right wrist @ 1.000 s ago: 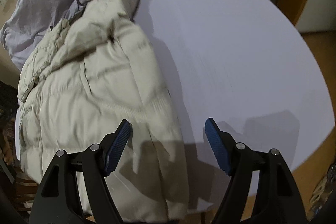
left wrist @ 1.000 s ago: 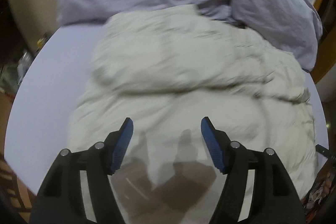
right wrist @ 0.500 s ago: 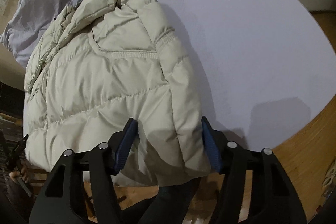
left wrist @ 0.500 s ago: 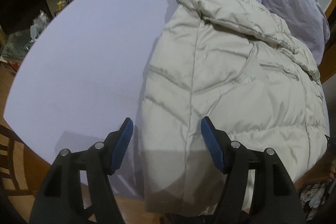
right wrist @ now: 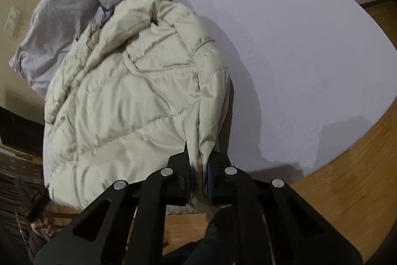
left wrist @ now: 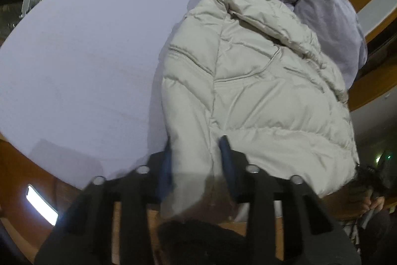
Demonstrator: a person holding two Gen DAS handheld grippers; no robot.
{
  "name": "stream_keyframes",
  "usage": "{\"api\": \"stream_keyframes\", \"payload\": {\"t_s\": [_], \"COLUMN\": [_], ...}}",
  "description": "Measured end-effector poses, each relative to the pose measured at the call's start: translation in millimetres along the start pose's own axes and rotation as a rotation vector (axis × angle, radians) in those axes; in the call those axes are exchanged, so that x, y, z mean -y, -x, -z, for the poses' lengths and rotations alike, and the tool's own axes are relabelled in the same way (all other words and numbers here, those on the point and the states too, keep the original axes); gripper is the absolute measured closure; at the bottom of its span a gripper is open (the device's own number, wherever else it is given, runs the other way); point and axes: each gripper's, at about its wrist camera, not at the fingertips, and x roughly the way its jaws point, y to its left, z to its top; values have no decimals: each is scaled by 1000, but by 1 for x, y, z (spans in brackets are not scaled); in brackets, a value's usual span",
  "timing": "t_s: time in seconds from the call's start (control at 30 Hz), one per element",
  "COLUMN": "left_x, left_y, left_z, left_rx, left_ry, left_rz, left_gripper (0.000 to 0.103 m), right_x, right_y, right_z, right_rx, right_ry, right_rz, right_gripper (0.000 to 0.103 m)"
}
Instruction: Fold large clothes
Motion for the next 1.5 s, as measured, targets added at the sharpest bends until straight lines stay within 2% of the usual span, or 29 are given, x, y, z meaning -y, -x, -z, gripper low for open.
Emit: {"api": "stream_keyframes", "payload": {"t_s": [0.1,0.2,0.47,0.67,0.87,1.07,1.27,1.5], "left_x": [8,16,48,78,99,110,113,111], "left_y": [6,14,51,56,36,6,-34,-80], "left_z": [-2,-10,-68,-134,-195,-247,-289,-327], "left_rx": [13,34,183,273,297,292,268,223], "left_ry": [-21,-42,-71,-87,-83,-63,-38,10], "left_rz": [6,-1,40,27,-26,-84,-146,-203], "left_gripper": [90,95,97,97,97,97,97,96], "right_x": [-4,-14,-48,-73,-91,-115,-129,-133], "right_y": [12,25,51,49,17,-18,-55,-97], "right_z": [-2,-8,-46,-108,-179,-232,-273,-299], "right_rx": [42,92,213,282,286,275,259,215], "right_ry": [-12,-19,-8,28,46,90,97,91], "right_rz": [-21,-46,-93,-80,-75,-41,-7,70], "right_gripper": [94,94,94,94,94,94,94,93]}}
